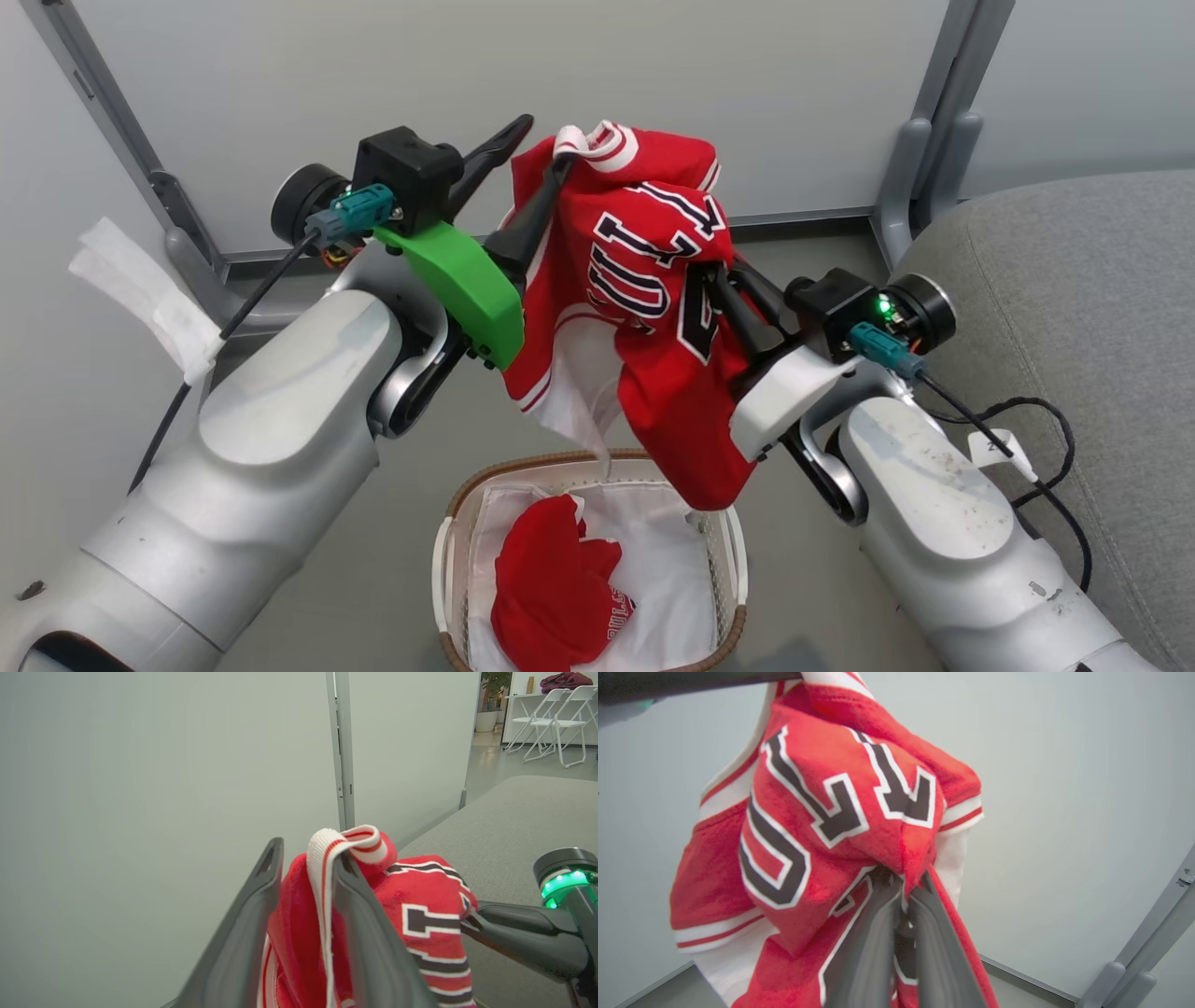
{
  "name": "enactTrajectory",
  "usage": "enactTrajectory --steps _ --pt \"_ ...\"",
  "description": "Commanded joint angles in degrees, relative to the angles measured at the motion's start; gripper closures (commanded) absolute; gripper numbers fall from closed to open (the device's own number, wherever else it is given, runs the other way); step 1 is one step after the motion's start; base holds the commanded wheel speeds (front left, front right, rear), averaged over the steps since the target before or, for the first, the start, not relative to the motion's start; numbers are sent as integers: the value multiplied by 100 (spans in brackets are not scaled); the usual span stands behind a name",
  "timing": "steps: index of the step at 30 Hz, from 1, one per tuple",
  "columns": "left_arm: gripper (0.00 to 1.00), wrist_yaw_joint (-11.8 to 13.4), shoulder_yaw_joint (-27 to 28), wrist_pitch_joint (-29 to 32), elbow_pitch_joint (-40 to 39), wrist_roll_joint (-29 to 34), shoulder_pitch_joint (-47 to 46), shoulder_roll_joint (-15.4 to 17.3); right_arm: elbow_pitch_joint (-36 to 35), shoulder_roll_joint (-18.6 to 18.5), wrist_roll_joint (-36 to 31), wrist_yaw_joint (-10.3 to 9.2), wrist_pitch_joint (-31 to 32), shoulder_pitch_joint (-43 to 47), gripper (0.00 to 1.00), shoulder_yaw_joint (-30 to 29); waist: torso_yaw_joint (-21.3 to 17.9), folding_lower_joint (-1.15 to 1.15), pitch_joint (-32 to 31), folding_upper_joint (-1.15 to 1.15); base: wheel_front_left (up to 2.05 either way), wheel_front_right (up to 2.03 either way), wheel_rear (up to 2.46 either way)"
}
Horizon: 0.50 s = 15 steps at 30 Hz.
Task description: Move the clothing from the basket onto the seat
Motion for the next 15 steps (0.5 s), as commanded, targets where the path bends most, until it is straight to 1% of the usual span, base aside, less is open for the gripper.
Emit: enactTrajectory --steps 1,8,15 --pt "0 3 17 -84 38 -58 128 33 -79 -74 -48 -6 -28 92 100 -108 -48 0 27 0 0 0 0" --pt "0 31 36 -420 18 16 432 -48 -317 -231 -254 -6 -28 200 100 -641 -262 0 140 0 0 0 0" --pt "0 -1 -82 -551 -112 130 727 -194 -625 -443 -477 -6 -28 387 100 -1209 -663 0 374 0 0 0 0"
